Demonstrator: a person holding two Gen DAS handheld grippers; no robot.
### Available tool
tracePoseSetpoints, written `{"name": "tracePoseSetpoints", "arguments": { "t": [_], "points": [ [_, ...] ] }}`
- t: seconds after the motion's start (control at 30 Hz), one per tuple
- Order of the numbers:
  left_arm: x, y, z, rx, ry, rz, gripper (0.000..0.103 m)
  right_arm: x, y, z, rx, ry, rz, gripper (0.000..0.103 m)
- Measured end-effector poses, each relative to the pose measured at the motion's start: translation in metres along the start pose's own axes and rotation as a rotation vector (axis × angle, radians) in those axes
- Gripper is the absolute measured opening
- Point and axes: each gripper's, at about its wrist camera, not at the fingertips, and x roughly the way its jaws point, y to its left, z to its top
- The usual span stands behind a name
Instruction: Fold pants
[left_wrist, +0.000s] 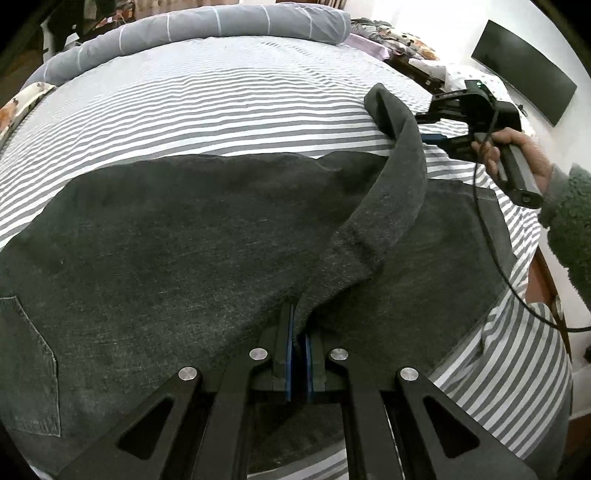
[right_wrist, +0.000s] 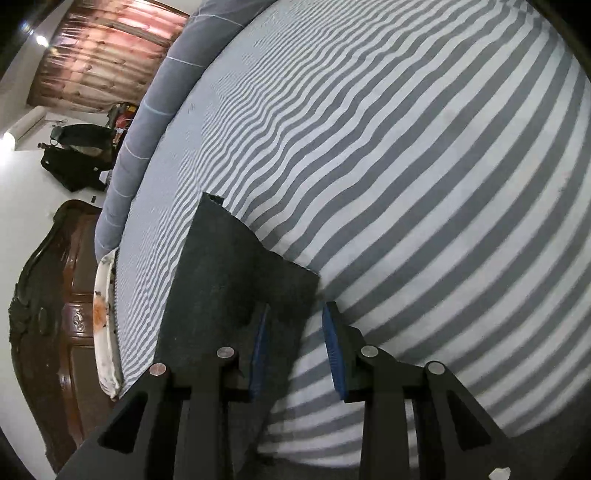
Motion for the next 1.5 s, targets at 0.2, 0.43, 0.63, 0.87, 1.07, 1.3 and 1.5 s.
{"name": "tracePoseSetpoints", "arguments": {
  "t": [0.2,0.43,0.63,0.87,1.07,1.3,1.5],
  "points": [
    [0.003,-0.003,0.001,0.0,0.008,0.009,0.005,0.01,0.005,0.011,0.012,-0.015,0.044,0.006],
    [0.002,-0.02,0.003,0.02,0.003,0.037,0.005,-0.048,0.018,0.005,-0.037,-0.123,0.045,0.005],
    [-0.01,-0.04,0.003,0.082,-0.032,0.042,0.005,-0.139,0.01,-0.021,-0.074,-0.206,-0.007,0.005],
    [-0.011,-0.064,-0.015,0.201,-0.031,0.048,0.005,-0.198,-0.054,-0.084,-0.039,-0.205,-0.132,0.005],
    [-0.005,-0.083,-0.04,0.318,0.005,0.068,0.005,-0.198,-0.113,-0.12,0.044,-0.168,-0.2,0.004],
    [-0.007,-0.089,-0.045,0.347,0.008,0.059,0.005,-0.184,-0.134,-0.138,0.046,-0.142,-0.271,0.004],
    [-0.002,-0.089,-0.05,0.374,0.023,0.067,0.005,-0.182,-0.14,-0.14,0.034,-0.133,-0.295,0.004]
  ]
}}
